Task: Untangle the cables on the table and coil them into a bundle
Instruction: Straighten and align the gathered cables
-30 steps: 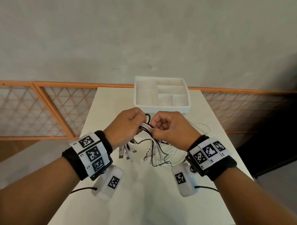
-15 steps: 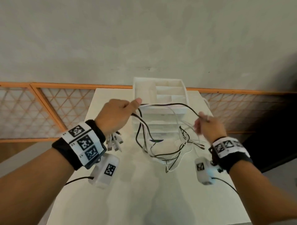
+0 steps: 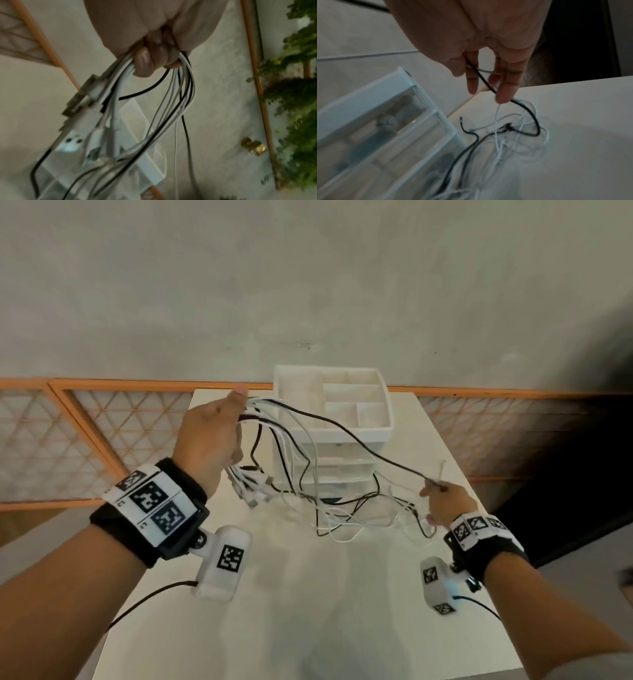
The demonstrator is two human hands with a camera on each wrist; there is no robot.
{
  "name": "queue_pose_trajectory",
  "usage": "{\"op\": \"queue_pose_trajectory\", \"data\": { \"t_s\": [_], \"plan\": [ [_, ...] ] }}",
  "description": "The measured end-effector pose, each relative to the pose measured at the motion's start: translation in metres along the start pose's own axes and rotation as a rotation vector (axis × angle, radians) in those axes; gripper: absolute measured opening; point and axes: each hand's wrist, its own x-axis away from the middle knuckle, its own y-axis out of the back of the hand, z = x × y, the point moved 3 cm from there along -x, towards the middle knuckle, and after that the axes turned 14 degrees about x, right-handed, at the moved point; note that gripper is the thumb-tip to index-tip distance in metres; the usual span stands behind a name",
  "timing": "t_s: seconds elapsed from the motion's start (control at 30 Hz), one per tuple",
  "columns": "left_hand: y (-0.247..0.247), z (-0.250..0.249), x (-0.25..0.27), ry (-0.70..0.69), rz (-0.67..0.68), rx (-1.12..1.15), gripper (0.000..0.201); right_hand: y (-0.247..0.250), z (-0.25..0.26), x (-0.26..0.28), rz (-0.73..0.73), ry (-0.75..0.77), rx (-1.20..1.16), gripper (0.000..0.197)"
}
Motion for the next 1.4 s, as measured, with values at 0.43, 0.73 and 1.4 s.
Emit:
{"op": "queue_pose_trajectory", "data": {
  "t_s": [0.43,0.73,1.4],
  "plan": [
    [0.012,0.014,0.006,0.117,-0.001,-0.101,0.054,0.046,0.02,0.02,-0.178,0.363,0.108,0.067],
    [-0.047,0.003,0.035,0.146,0.353,-0.155,0.045,0.03,0.133,0.153,-0.02,1.011,-0.25,0.1],
    [0.034,0.036,0.025,-0.066,0.27,-0.64,0.053,0.042,0.078,0.048,-0.239,0.277,-0.058,0.013]
  ]
}}
